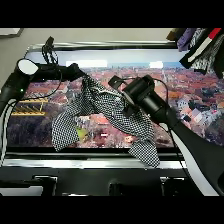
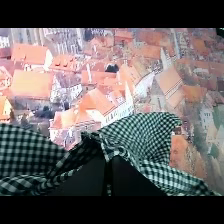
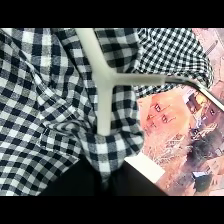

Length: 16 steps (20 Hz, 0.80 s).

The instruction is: Fold the clothes and pants, and hang the long-sleeved shirts on hangers.

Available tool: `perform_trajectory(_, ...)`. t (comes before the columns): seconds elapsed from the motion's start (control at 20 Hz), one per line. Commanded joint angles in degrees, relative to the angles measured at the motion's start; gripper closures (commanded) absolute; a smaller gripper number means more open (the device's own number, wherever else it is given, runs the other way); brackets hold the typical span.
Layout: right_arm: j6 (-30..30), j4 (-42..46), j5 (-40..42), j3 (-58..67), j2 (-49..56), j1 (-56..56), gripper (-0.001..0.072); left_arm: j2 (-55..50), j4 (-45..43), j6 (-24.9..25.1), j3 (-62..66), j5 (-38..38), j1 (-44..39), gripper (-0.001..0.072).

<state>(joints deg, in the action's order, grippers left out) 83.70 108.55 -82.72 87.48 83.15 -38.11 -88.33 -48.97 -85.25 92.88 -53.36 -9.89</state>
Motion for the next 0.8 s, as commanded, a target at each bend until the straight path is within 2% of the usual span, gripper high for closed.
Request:
perform_trajectory(0.0, 1.3, -0.5, 1.3, 0.0, 1.8, 0.0, 0.0672, 0.4, 0.0, 0.0, 3.9, -2.8, -0.1, 0.0678)
perform_trajectory(0.25, 8.6, 1.4, 8.0, 0.0, 2.8, 0.0, 0.0672, 4.4, -0.2, -0.7, 6.5, -10.7, -0.1, 0.0679)
perform_trajectory(0.4, 10.5, 4.5, 7.8, 1.2, 2.8, 0.0, 0.0672, 8.2, -4.5, -2.7, 4.9, -16.9, -2.4, 0.0679)
perform_trajectory(0.55, 11.2, 6.1, 8.2, 5.0, 2.3, 0.0, 0.0672, 15.0, -9.5, -6.7, -7.2, -14.4, -7.6, 0.0679)
perform_trajectory(0.65, 11.2, 6.1, 7.8, 7.3, 1.4, 0.0, 0.0672, 20.2, -9.6, -8.9, -18.5, -8.2, -10.3, 0.0679)
perform_trajectory(0.75, 11.2, 5.6, 6.6, 8.0, 0.0, 0.0, 0.0672, 23.1, -9.6, -8.8, -26.3, -2.8, -12.3, 0.0679)
